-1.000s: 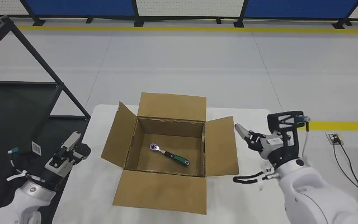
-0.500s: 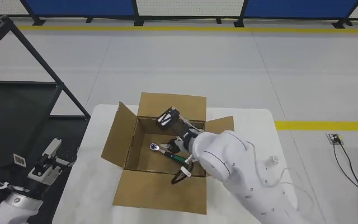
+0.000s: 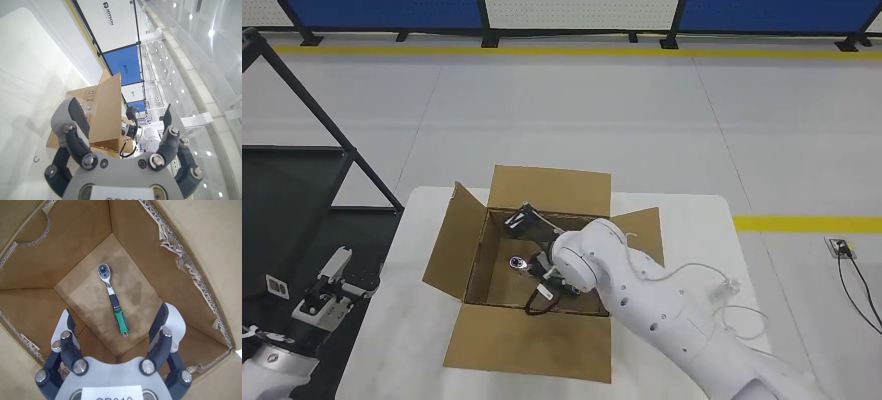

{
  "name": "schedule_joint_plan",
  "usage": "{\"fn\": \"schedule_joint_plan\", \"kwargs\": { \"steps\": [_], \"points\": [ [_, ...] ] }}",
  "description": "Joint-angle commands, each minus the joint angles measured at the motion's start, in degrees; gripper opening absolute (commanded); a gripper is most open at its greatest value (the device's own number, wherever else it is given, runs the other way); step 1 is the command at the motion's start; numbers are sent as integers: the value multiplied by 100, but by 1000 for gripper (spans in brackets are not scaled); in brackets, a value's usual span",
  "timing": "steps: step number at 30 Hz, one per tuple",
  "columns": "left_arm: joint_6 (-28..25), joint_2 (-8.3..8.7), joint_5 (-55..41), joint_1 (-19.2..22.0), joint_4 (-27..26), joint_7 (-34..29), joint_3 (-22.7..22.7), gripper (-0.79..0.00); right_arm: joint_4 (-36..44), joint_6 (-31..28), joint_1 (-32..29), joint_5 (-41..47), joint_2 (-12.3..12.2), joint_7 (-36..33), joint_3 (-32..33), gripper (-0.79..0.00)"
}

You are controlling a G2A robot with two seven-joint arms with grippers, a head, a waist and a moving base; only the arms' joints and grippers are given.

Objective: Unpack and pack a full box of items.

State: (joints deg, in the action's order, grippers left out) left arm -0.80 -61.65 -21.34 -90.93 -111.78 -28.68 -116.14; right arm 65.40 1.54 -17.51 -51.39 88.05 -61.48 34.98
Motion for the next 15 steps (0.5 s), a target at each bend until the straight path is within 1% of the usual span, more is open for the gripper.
{"fn": "schedule_joint_plan", "kwargs": {
  "steps": [1,4,6,9,11,15],
  "points": [
    [0,0,0,0,0,0,0,0,-3,0,1,1,1,1,-1,0],
    [0,0,0,0,0,0,0,0,-39,-40,-146,-83,11,242,-34,0],
    [0,0,0,0,0,0,0,0,-313,33,-105,-137,80,157,-140,0],
    [0,0,0,0,0,0,0,0,-834,-116,80,-56,280,120,-395,0],
    [0,0,0,0,0,0,0,0,-1268,-144,253,-68,457,118,-602,0],
    [0,0,0,0,0,0,0,0,-2132,-378,566,118,842,215,-888,0]
  ]
}}
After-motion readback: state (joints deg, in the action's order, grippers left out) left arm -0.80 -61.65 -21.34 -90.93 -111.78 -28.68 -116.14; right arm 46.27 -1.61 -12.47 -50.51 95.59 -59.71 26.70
